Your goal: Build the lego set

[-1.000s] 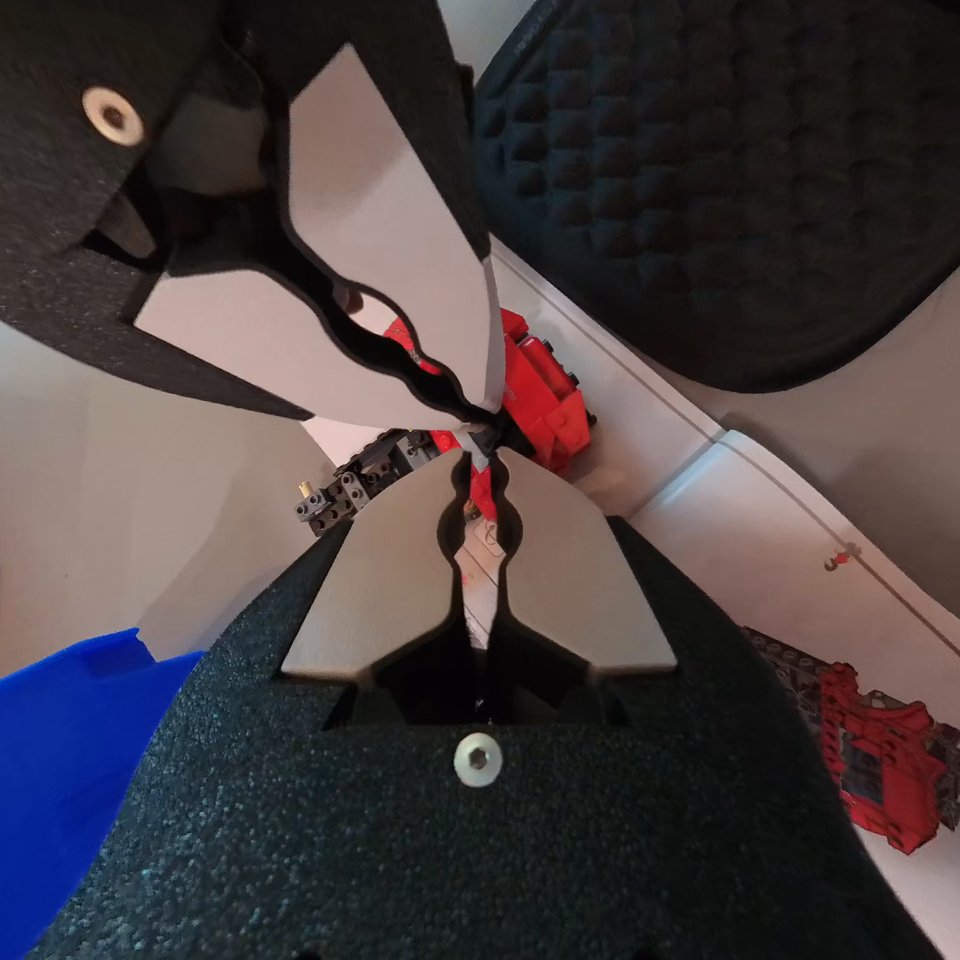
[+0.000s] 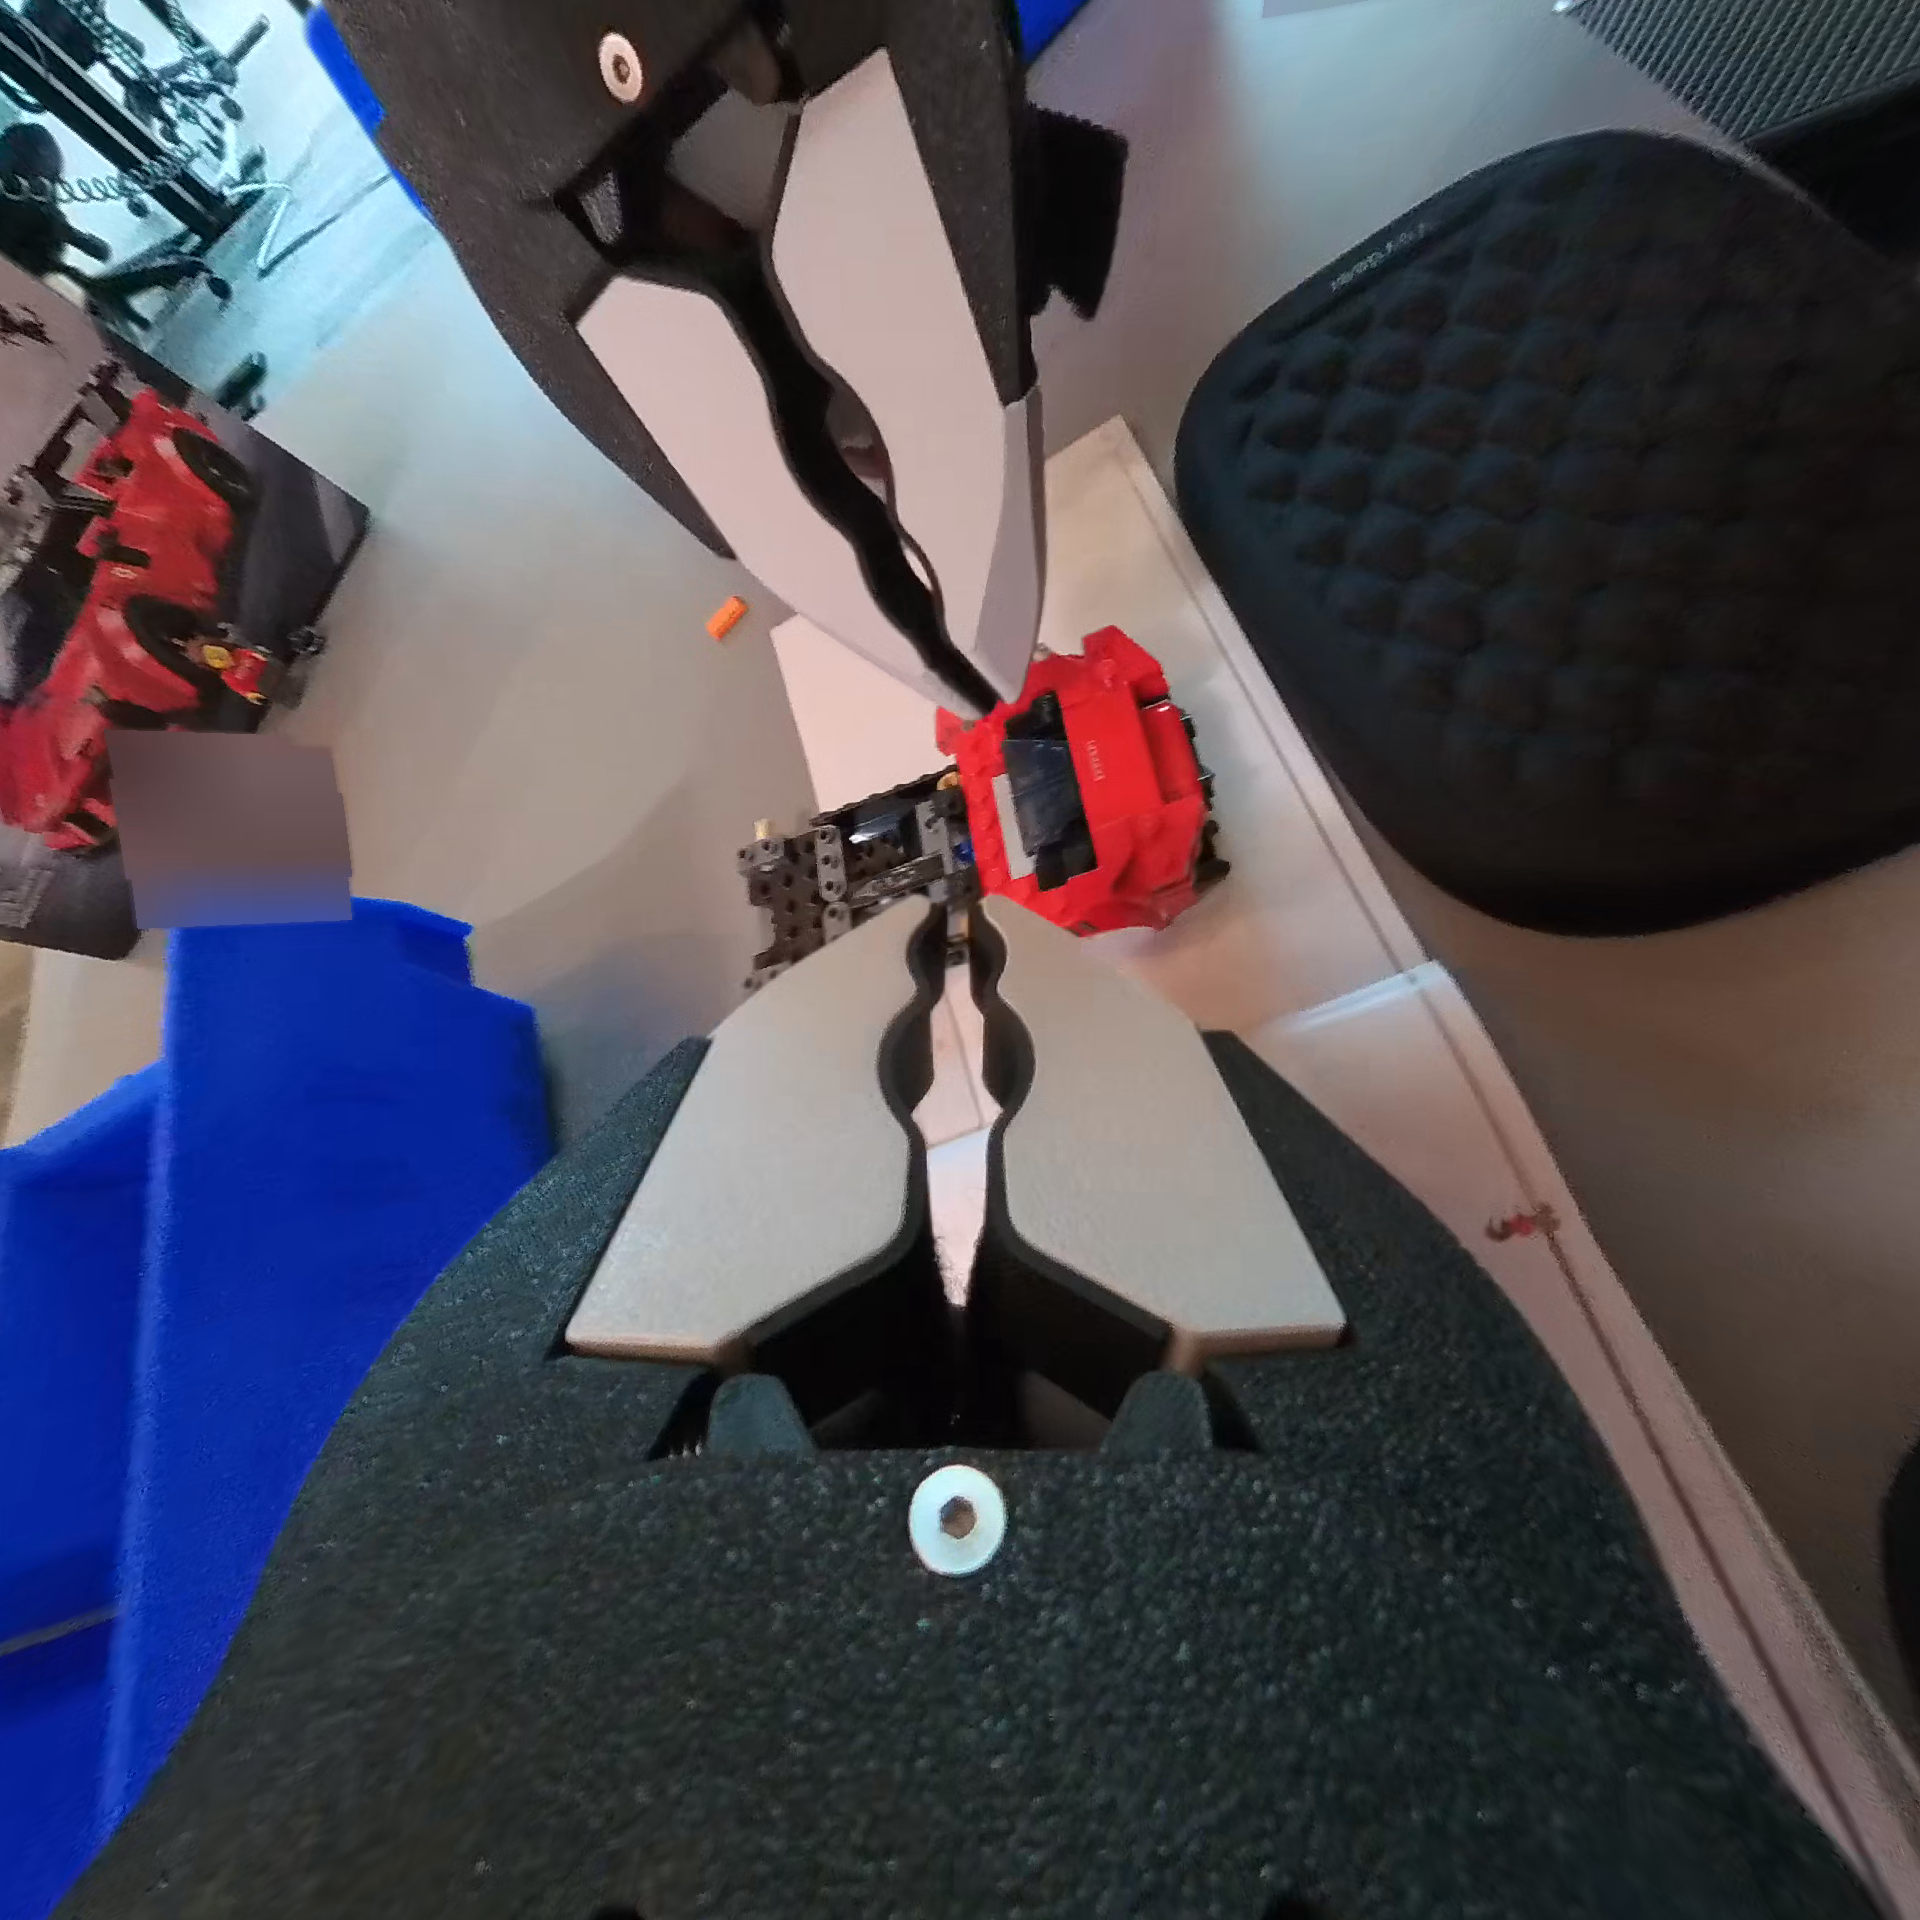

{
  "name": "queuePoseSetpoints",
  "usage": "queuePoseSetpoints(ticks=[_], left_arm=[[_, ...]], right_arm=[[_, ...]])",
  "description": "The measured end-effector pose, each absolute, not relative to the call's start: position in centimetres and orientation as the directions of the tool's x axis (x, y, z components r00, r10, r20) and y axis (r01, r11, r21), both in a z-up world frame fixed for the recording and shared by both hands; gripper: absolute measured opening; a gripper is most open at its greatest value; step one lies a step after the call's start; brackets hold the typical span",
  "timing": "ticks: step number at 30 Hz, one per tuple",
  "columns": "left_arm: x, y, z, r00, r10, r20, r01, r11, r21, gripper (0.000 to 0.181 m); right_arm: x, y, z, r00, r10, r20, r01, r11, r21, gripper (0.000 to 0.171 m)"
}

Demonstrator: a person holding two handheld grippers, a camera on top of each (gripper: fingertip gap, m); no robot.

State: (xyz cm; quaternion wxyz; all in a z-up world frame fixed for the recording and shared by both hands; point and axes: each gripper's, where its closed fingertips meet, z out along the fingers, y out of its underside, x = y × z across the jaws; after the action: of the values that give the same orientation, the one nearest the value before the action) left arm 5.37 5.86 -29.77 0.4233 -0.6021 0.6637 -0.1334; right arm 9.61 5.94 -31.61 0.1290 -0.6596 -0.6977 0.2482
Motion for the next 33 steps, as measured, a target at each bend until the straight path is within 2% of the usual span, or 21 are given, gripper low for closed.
queuePoseSetpoints(ticks=[5, 8, 9, 12, 15, 17, 19, 25, 33], left_arm=[[6.2, 5.6, -31.3, 0.104, -0.938, -0.33, -0.665, 0.181, -0.724, 0.004], [6.7, 5.3, -31.6, 0.07, -0.961, -0.268, -0.644, 0.162, -0.748, 0.008], [6.9, 5.1, -31.7, 0.045, -0.971, -0.236, -0.633, 0.155, -0.758, 0.01], [7.5, 4.2, -31.5, -0.032, -0.995, -0.099, -0.596, 0.098, -0.797, 0.026], [7.8, 4.0, -31.7, -0.066, -0.998, -0.003, -0.602, 0.042, -0.798, 0.049], [7.9, 3.7, -32.2, -0.083, -0.997, 0.007, -0.625, 0.047, -0.779, 0.06], [8.1, 3.5, -32.9, -0.091, -0.996, -0.02, -0.646, 0.074, -0.76, 0.062], [8.4, 3.5, -33.2, -0.101, -0.991, -0.084, -0.632, 0.13, -0.764, 0.047], [8.5, 3.5, -33.3, -0.113, -0.989, -0.092, -0.626, 0.143, -0.767, 0.044]], right_arm=[[9.1, 5.9, -32.5, -0.101, 0.986, -0.136, 0.852, 0.015, -0.523, 0.001], [9.4, 6.5, -32.6, -0.093, 0.986, -0.14, 0.855, 0.007, -0.519, 0.011], [9.5, 6.5, -32.5, -0.1, 0.981, -0.169, 0.847, -0.005, -0.531, 0.016], [10.1, 5.4, -32.5, -0.132, 0.93, -0.343, 0.838, -0.08, -0.54, 0.046], [10.7, 4.9, -33.3, -0.177, 0.933, -0.314, 0.83, -0.031, -0.557, 0.058], [10.4, 4.7, -33.4, -0.206, 0.948, -0.241, 0.808, 0.026, -0.589, 0.059], [10.0, 4.8, -33.5, -0.23, 0.961, -0.151, 0.777, 0.088, -0.623, 0.059], [9.2, 4.5, -33.3, -0.269, 0.962, -0.043, 0.703, 0.166, -0.691, 0.049], [9.0, 4.5, -33.9, -0.257, 0.966, -0.032, 0.702, 0.164, -0.693, 0.042]])
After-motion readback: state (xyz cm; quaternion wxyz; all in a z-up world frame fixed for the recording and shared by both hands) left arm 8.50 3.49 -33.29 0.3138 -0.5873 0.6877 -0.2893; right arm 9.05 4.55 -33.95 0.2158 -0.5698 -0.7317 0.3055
